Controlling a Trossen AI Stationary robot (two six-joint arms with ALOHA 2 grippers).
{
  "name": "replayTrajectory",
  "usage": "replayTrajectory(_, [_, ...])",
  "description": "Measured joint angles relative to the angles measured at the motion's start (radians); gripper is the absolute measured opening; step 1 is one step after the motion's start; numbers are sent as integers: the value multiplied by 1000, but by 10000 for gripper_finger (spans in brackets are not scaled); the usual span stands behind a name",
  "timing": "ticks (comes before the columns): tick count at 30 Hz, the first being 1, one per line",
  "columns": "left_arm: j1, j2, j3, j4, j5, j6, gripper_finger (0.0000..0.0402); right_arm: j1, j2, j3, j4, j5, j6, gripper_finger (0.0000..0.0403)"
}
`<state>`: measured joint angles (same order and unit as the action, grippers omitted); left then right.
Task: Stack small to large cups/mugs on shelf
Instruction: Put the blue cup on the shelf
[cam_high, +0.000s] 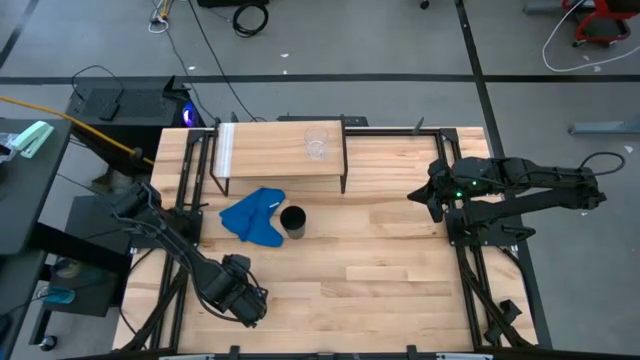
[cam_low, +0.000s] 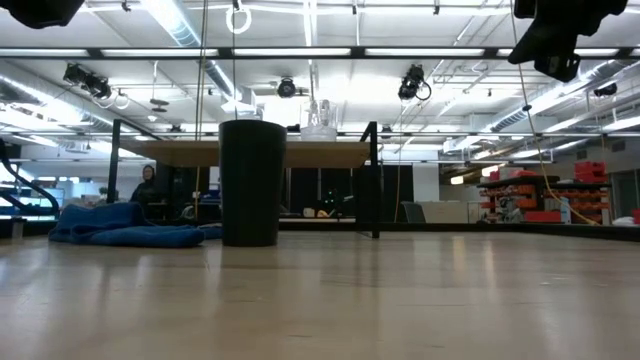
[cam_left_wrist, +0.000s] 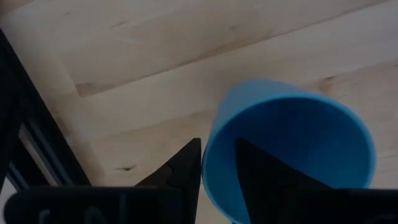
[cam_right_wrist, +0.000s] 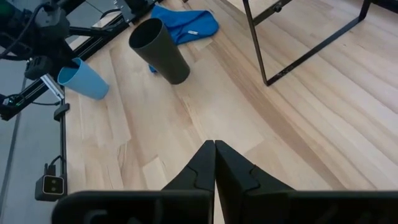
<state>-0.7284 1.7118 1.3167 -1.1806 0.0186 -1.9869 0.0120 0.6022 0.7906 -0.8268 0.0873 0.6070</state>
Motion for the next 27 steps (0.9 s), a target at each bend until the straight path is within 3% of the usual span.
replayTrajectory(11, [2,17,0,-4,4,1,102,0,0,0,-16,-10,3,14])
replayTrajectory(23, [8,11,3,-1,2,27,13,0,0,0,-16,-10,0,14])
replayTrajectory(27, [10,-1,2,-2,3,38,16,0,0,0,-15,-10,0,11])
